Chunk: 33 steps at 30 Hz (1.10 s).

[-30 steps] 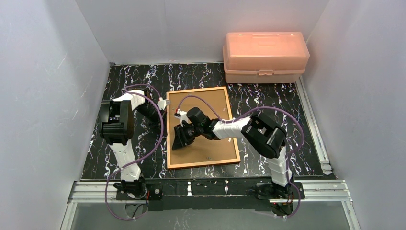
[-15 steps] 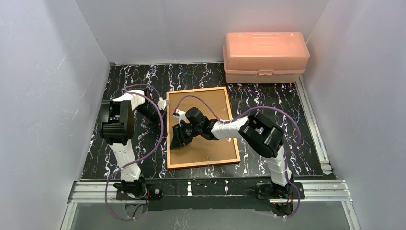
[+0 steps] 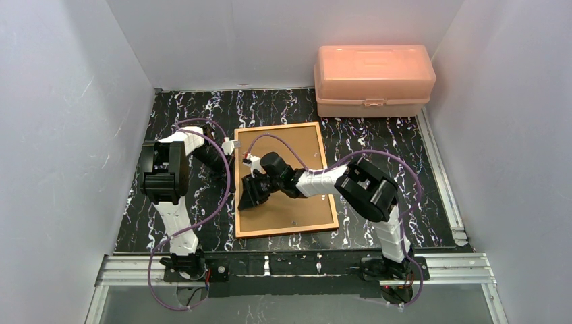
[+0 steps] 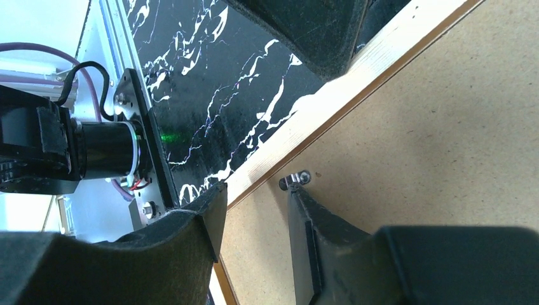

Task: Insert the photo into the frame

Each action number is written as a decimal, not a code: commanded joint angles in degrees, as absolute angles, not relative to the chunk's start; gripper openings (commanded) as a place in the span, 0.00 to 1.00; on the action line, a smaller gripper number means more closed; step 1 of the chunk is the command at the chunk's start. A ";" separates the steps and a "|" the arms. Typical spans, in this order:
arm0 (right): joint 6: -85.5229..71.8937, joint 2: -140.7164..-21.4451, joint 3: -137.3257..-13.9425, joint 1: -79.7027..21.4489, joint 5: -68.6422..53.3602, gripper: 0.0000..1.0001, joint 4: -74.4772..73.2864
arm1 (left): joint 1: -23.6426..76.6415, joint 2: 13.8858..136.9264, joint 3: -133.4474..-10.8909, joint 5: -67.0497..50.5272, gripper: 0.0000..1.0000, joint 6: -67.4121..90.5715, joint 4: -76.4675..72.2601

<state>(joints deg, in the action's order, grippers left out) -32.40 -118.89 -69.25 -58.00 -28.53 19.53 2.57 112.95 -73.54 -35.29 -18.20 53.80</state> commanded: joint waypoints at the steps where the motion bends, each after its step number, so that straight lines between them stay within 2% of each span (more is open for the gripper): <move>1: -32.07 -121.14 -70.16 -59.52 -24.95 0.48 20.70 | 2.97 110.21 -73.91 -37.09 0.00 -18.63 53.39; 13: -33.04 -119.68 -66.98 -60.28 -17.68 0.47 23.88 | 2.93 109.80 -74.28 -37.35 0.00 -18.63 53.97; 20: -33.07 -118.34 -66.60 -60.31 -19.54 0.47 24.59 | 2.93 109.37 -74.00 -37.19 0.00 -18.85 54.39; 25: -30.29 -111.79 -66.79 -59.63 -21.38 0.51 20.93 | 2.67 108.74 -74.95 -37.59 0.00 -19.04 55.64; 29: -29.28 -107.15 -67.37 -54.89 -20.88 0.57 20.22 | 1.05 108.46 -77.76 -39.36 0.00 -17.59 56.60; 31: -28.46 -107.12 -69.02 -52.04 -21.24 0.63 19.08 | 0.15 109.01 -80.03 -40.18 0.09 -16.28 56.60; 33: -28.20 -108.42 -71.23 -49.35 -22.22 0.65 18.76 | -0.79 110.00 -82.67 -40.85 0.24 -15.04 56.34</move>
